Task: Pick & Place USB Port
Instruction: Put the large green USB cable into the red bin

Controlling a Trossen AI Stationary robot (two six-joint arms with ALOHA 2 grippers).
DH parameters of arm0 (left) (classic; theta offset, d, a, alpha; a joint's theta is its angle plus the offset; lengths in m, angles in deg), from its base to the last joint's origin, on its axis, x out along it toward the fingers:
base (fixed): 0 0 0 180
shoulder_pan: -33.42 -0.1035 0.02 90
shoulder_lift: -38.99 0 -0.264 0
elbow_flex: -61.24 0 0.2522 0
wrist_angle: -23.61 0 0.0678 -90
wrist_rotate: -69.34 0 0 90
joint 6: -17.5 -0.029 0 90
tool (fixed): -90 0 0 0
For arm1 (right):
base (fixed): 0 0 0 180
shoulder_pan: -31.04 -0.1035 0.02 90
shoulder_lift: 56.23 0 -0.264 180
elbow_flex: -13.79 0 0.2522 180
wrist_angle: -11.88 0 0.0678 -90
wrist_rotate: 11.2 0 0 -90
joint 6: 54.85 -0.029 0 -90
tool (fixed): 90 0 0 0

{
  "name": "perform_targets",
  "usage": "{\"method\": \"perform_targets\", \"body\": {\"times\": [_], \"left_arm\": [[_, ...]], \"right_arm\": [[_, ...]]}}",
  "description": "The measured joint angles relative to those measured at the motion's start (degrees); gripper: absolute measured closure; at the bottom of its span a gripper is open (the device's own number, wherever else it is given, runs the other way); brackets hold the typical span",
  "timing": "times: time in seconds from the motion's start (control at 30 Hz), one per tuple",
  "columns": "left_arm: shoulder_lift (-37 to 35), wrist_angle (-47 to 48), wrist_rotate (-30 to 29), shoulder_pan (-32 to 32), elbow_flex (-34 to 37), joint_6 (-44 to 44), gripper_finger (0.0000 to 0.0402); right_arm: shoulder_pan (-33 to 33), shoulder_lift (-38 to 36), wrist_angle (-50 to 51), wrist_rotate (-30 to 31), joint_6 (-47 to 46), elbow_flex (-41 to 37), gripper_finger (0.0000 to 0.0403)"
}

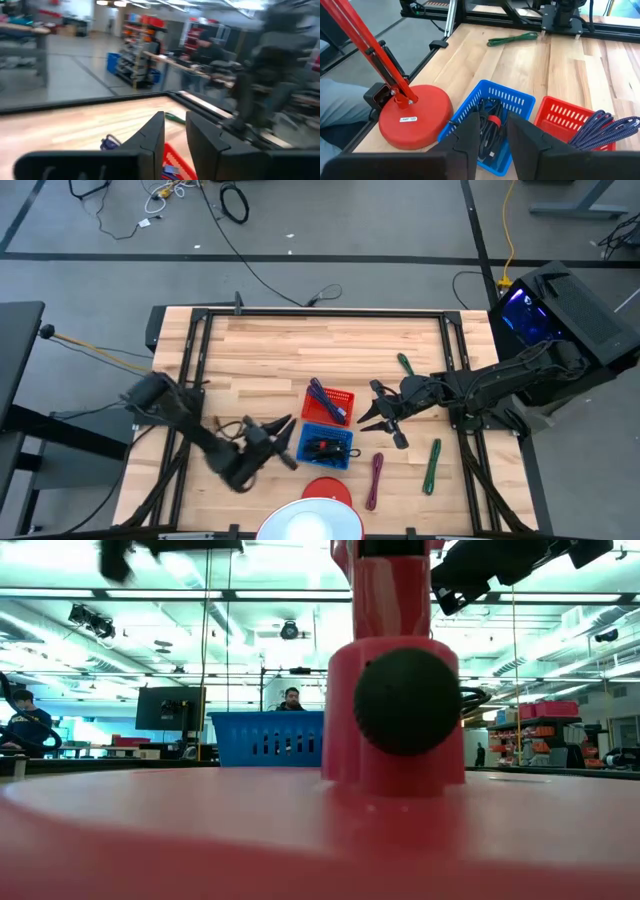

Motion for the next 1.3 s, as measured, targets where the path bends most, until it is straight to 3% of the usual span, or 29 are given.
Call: {"method": "perform_targets", "body": {"times": [0.37,0.53,0.7,0.9,1.03,1.17,1.3], "left_arm": [[-13.1,0.0,0.0,10.1,0.2,-23.8,0.0392],[-14.7,0.1,0.0,11.0,0.2,-26.6,0.0386],[-16.0,0.1,0.0,12.0,1.3,-24.0,0.037],[-16.8,0.2,0.0,11.2,-0.9,-33.9,0.0358],[-17.5,0.7,0.0,8.8,-6.1,-38.7,0.0358],[-17.3,13.4,0.1,7.9,-13.6,-40.0,0.0358],[-17.2,34.9,0.3,8.0,-19.8,-28.6,0.0358]], "right_arm": [[0.0,0.0,1.1,0.0,0.4,0.0,0.0301],[0.0,0.0,1.1,0.0,0.4,0.0,0.0301],[0.0,0.0,1.1,0.0,0.4,0.0,0.0301],[0.0,0.0,-0.6,0.5,0.4,0.0,0.0301],[0.0,0.0,-2.3,2.9,0.5,0.0,0.0301],[0.1,0.0,-3.0,4.9,1.3,0.0,0.0301],[0.5,0.0,-3.3,5.1,1.9,0.0,0.0301]]}}
